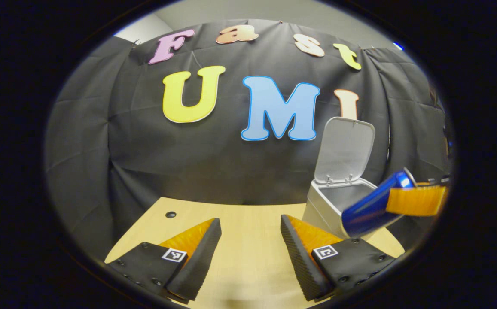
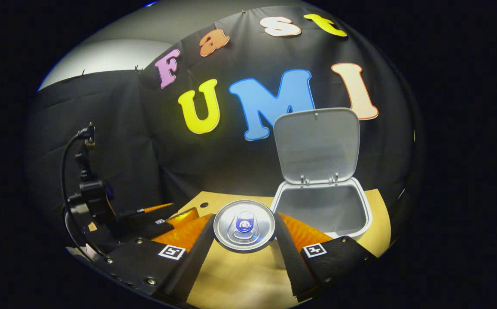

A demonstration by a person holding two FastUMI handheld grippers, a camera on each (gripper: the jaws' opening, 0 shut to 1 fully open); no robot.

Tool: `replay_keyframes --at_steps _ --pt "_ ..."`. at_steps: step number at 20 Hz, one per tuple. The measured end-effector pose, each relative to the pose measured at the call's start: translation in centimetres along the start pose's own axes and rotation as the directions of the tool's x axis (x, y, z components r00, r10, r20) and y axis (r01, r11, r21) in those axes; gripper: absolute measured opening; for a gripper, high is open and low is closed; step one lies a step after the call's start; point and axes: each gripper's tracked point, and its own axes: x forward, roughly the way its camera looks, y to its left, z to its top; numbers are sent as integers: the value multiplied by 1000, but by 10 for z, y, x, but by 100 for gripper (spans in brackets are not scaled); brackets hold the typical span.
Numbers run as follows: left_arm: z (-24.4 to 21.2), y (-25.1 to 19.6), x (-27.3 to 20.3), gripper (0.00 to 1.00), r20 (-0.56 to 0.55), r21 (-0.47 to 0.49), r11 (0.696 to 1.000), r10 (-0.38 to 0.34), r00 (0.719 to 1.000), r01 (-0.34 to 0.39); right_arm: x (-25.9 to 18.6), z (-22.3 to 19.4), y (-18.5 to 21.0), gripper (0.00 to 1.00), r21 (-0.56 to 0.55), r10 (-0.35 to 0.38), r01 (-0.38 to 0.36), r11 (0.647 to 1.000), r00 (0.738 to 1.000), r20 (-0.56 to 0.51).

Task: Press the lid of the desktop garbage bin to open it, pick up the crumpled paper on the desktop and throw it into the bin, then pick up the pop can on the desktop and drop it into the bin, and finally close the garbage bin lid.

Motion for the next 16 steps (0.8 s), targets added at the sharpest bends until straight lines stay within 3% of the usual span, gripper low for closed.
replay_keyframes --at_steps 7,11,16 --pt "0 0 0 94 1 5 1000 6 1000 -6 15 32 -78 84 31 -184 183 983 982 51" --pt "1 2 3 94 1 10 1000 19 1000 -19 22 10 -124 84 -3 -283 283 959 959 -10" --pt "-1 4 6 94 -2 10 1000 27 1000 -27 33 -22 -146 84 -1 -322 323 946 942 -99"
